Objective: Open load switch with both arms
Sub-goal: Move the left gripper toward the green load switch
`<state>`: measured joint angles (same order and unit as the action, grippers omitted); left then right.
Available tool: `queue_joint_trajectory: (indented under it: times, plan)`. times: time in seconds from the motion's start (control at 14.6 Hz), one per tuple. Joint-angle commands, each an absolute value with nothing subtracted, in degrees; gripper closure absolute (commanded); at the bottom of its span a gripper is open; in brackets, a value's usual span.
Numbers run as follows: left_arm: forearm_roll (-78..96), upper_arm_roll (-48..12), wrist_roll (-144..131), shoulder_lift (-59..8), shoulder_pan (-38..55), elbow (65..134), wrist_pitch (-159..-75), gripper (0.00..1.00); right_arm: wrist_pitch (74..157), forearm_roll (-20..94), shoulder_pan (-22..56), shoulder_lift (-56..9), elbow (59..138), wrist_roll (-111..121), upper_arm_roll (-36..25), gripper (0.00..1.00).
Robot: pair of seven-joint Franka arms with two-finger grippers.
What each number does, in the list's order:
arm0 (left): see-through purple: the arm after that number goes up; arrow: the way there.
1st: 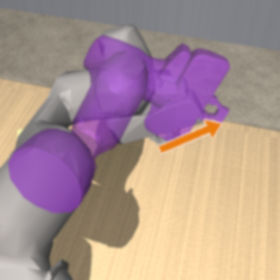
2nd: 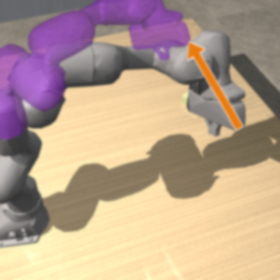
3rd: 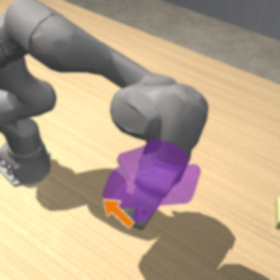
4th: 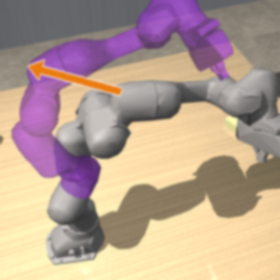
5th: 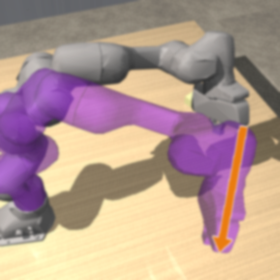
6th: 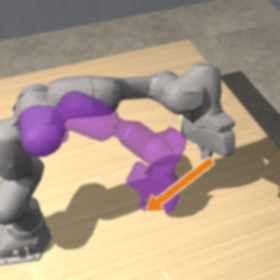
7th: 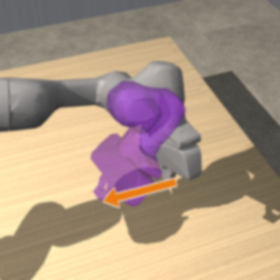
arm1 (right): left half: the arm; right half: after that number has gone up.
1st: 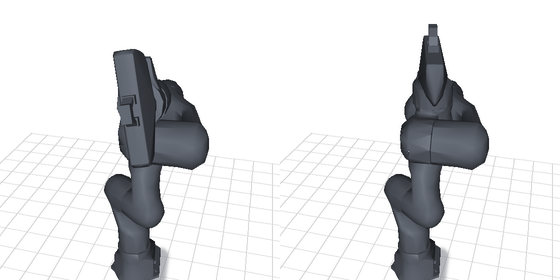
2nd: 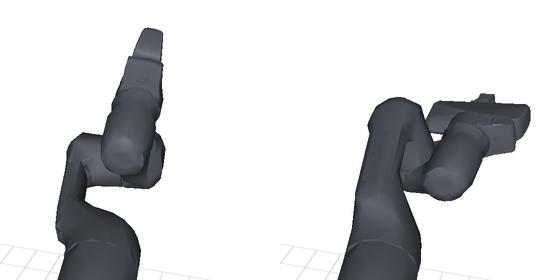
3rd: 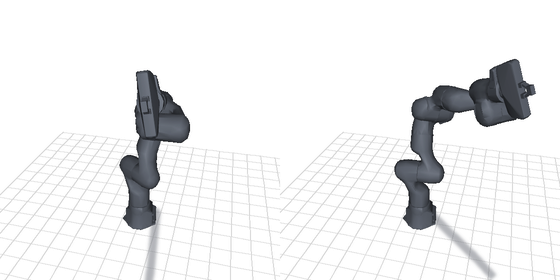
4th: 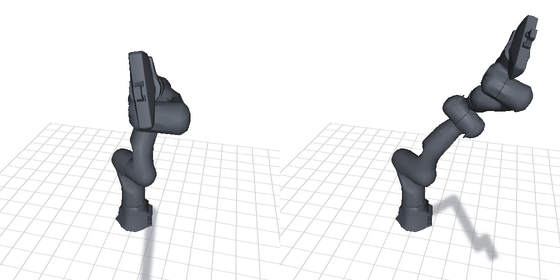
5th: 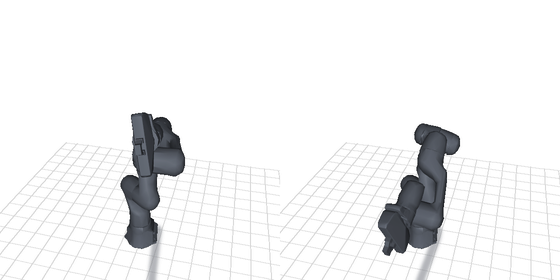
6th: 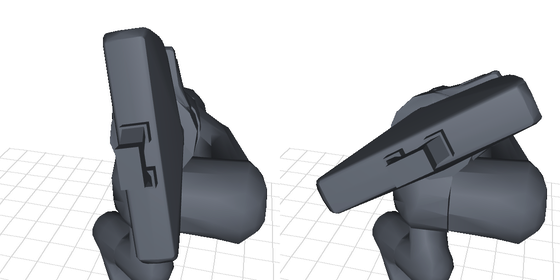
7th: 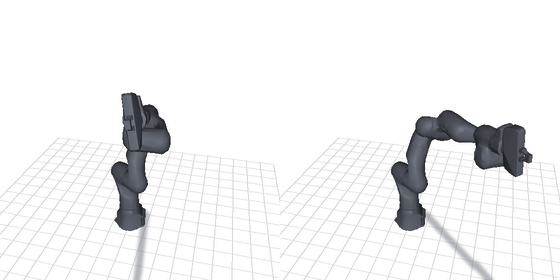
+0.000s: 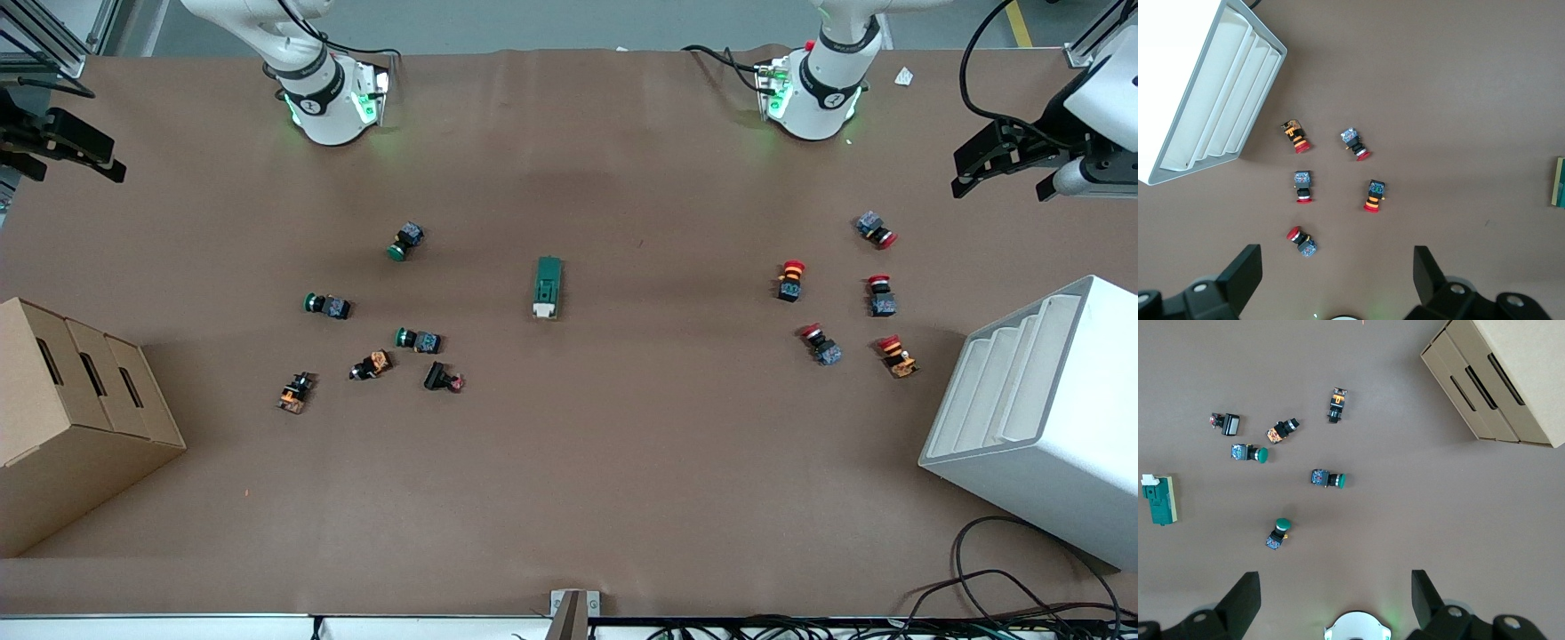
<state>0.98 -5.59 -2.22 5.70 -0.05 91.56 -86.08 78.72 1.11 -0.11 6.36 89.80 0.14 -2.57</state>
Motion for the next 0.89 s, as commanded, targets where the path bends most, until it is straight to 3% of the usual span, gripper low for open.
queue_joint_trajectory:
  times: [0.0, 0.34, 0.82]
  plan:
    - [1.32, -5.8, -1.41, 5.01, 0.0, 89.82, -85.08, 0.0, 78.4, 0.79, 0.09, 7.3, 90.26, 0.88, -2.64, 0.0]
    - [1.05, -8.77, -1.93, 1.6, 0.7, 85.45, -85.08, 0.0, 78.57, 1.32, -0.09, 7.29, 90.18, 2.99, -2.81, 0.0]
    - [0.79, -26.52, -21.5, -4.47, 0.79, 85.78, -89.02, 0.0, 78.4, 1.67, -0.09, 7.29, 90.18, 2.81, -2.81, 0.0]
